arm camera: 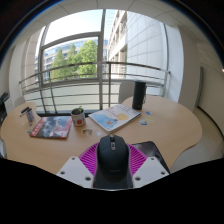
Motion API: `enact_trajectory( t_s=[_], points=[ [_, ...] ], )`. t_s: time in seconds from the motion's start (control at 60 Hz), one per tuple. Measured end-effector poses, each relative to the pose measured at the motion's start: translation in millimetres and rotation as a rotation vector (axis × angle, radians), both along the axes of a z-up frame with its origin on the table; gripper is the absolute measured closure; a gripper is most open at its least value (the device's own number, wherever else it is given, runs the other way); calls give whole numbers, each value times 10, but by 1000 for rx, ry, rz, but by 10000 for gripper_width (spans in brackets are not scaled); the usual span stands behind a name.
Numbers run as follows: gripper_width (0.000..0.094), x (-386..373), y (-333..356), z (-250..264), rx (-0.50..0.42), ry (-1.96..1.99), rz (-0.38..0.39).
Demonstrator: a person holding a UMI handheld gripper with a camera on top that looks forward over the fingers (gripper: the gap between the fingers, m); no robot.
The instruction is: Arrange mouse
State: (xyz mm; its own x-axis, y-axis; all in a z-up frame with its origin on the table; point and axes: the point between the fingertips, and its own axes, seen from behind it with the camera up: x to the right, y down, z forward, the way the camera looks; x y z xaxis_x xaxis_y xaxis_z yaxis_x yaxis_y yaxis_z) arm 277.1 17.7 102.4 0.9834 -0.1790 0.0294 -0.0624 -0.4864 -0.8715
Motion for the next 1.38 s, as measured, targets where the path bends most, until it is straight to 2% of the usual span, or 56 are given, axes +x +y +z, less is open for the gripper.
enact_trajectory(
  t_s=[0.133, 0.317, 0.4, 0.5, 0.55, 0.883, 1.117, 1.383],
  points=[
    [555, 379, -59, -673, -117, 26, -8],
    [430, 531, -165, -1065, -187, 71, -22],
    [327, 528, -238, -1074, -203, 67, -7],
    [77, 518, -344, -943, -188, 32, 3],
    [103, 501, -433, -770, -174, 18, 3],
    [94, 197, -1675, 517, -85, -80, -13],
    [89, 29, -2494, 971, -48, -94, -20],
    [91, -14, -2923, 1083, -35, -104, -29]
  ],
)
